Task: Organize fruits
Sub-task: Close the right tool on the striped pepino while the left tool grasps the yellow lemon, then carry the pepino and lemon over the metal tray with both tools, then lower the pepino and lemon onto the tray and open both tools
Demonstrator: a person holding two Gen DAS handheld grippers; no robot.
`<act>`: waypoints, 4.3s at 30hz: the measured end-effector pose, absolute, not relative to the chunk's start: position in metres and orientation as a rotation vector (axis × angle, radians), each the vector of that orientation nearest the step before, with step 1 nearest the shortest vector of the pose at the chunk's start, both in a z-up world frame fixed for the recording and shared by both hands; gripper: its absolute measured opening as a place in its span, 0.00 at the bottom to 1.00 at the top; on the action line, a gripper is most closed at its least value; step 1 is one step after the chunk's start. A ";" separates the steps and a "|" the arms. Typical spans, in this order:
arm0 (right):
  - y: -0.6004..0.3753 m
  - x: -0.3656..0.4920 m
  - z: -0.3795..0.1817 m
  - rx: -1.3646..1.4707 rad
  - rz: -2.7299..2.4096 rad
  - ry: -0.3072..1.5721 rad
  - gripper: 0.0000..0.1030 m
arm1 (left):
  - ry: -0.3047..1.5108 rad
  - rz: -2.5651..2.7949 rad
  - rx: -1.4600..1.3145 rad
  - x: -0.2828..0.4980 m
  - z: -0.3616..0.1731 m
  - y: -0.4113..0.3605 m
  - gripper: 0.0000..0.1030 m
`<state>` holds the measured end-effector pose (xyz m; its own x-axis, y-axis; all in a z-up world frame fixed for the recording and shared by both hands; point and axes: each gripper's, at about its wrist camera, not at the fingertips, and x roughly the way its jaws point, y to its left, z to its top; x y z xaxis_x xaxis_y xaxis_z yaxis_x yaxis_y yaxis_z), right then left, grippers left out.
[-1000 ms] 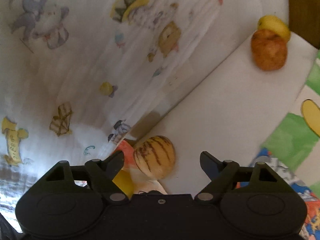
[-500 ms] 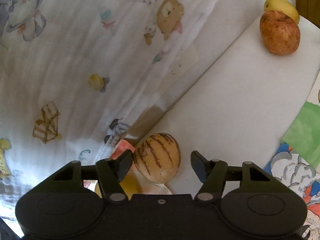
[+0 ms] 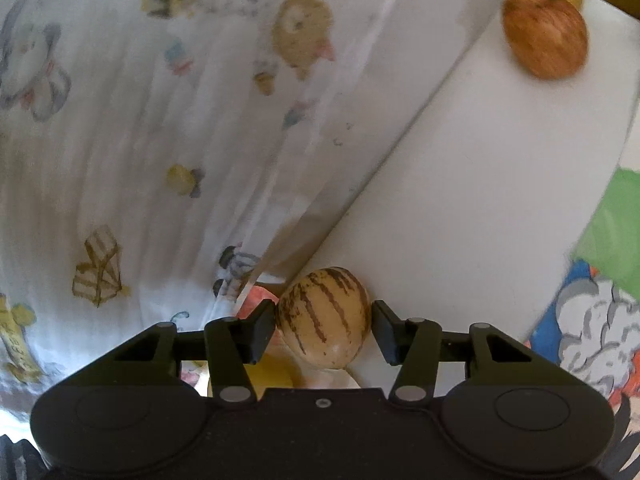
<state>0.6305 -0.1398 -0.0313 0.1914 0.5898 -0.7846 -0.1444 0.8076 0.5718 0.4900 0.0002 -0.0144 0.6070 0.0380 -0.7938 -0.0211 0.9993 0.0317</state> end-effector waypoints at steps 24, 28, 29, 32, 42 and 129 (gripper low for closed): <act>-0.201 0.607 -0.045 0.628 0.391 1.284 0.52 | 0.965 0.010 -0.022 0.516 -0.009 0.000 0.56; -0.213 0.594 -0.037 0.682 0.386 1.250 0.52 | 0.950 -0.007 -0.022 0.508 -0.006 -0.003 0.56; -0.217 0.591 -0.034 0.690 0.384 1.239 0.52 | 0.950 -0.014 -0.026 0.507 -0.003 -0.005 0.56; -0.233 0.580 -0.023 0.710 0.377 1.203 0.52 | 0.942 -0.030 -0.026 0.502 0.002 -0.009 0.56; -0.305 0.523 0.023 0.751 0.303 1.071 0.52 | 0.897 -0.103 -0.020 0.476 0.023 -0.044 0.56; -0.454 0.357 -0.004 0.842 0.018 1.156 0.52 | 1.158 -0.394 0.043 0.333 0.016 -0.217 0.57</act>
